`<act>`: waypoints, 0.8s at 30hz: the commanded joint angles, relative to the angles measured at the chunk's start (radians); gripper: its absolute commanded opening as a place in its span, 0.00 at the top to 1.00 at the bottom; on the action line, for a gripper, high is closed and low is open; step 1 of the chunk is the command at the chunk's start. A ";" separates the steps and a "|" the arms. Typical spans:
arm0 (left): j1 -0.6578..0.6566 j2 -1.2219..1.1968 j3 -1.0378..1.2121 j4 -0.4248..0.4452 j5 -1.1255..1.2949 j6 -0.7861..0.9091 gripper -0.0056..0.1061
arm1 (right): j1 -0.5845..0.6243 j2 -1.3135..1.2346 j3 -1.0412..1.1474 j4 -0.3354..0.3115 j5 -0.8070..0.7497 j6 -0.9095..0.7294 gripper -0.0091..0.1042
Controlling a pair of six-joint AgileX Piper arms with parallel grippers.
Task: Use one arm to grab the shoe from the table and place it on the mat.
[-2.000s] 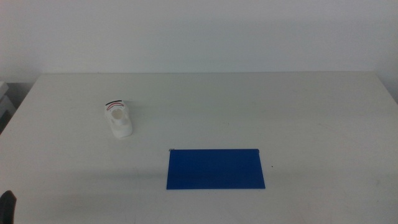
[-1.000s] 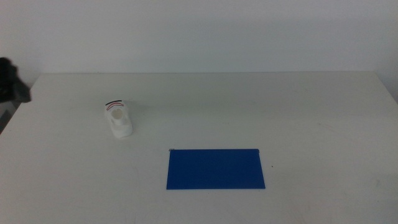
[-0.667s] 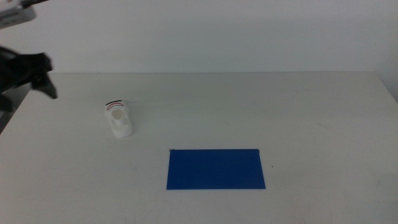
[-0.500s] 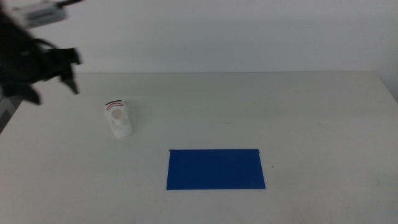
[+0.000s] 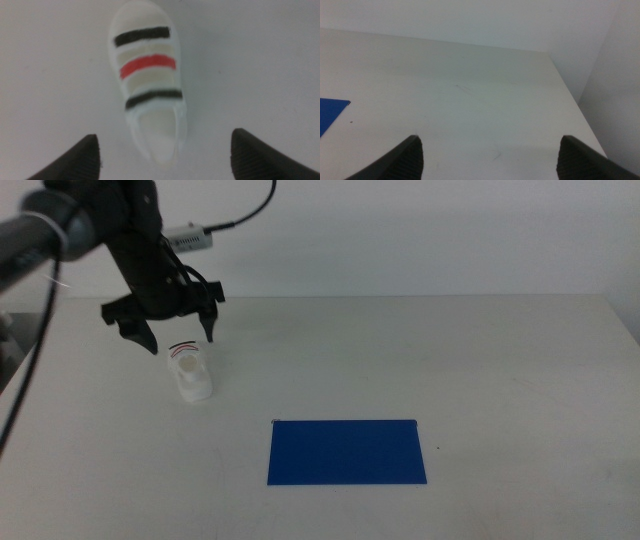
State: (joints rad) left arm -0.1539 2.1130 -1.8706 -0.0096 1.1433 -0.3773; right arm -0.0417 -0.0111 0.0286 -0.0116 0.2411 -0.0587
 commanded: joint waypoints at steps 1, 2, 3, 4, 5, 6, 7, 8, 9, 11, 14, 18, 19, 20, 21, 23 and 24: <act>-0.005 -0.010 -0.065 -0.014 -0.011 -0.016 0.11 | -0.002 0.004 0.005 -0.008 -0.073 -0.010 0.23; -0.004 0.005 -0.079 -0.015 -0.011 -0.019 0.11 | -0.002 0.004 0.005 -0.008 -0.073 -0.010 0.23; -0.004 0.021 -0.091 -0.015 -0.011 -0.025 0.11 | -0.002 0.004 0.005 -0.008 -0.073 -0.010 0.23; -0.004 0.035 -0.102 -0.015 -0.011 -0.030 0.11 | -0.002 0.004 0.005 -0.008 -0.073 -0.010 0.23; -0.004 0.045 -0.109 -0.015 -0.012 -0.036 0.11 | -0.002 0.004 0.005 -0.008 -0.073 -0.010 0.23; -0.004 0.056 -0.115 -0.013 -0.013 -0.044 0.11 | -0.002 0.004 0.005 -0.008 -0.073 -0.010 0.23; -0.004 0.065 -0.118 -0.013 -0.015 -0.057 0.11 | -0.002 0.004 0.005 -0.008 -0.073 -0.010 0.23; -0.004 0.071 -0.118 -0.013 -0.016 -0.068 0.11 | -0.002 0.004 0.005 -0.008 -0.073 -0.010 0.23; -0.004 0.078 -0.118 -0.013 -0.020 -0.077 0.11 | -0.002 0.004 0.005 -0.008 -0.073 -0.010 0.23; -0.004 0.094 -0.118 -0.010 -0.020 -0.089 0.11 | -0.002 0.004 0.005 -0.008 -0.073 -0.010 0.23; -0.001 0.119 -0.118 -0.004 -0.020 -0.101 0.11 | -0.002 0.004 0.005 -0.008 -0.073 -0.010 0.23; 0.007 0.129 -0.118 -0.004 -0.023 -0.123 0.11 | -0.002 0.004 0.005 -0.008 -0.073 -0.010 0.23; 0.010 0.130 -0.118 -0.004 -0.023 -0.123 0.12 | -0.002 0.004 0.005 -0.008 -0.073 -0.010 0.23; 0.014 0.130 -0.118 -0.004 -0.022 -0.123 0.13 | -0.002 0.004 0.005 -0.008 -0.073 -0.010 0.23; 0.019 0.131 -0.118 -0.004 -0.021 -0.123 0.15 | -0.002 0.004 0.005 -0.008 -0.073 -0.010 0.23; 0.033 0.132 -0.118 -0.006 -0.021 -0.123 0.22 | -0.002 0.004 0.005 -0.008 -0.073 -0.010 0.23; 0.042 0.132 -0.118 -0.015 -0.022 -0.123 0.27 | -0.002 0.004 0.005 -0.008 -0.073 -0.010 0.23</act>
State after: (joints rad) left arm -0.1269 2.3128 -1.9569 -0.0149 1.1319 -0.4853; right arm -0.0417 -0.0111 0.0286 -0.0116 0.2411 -0.0587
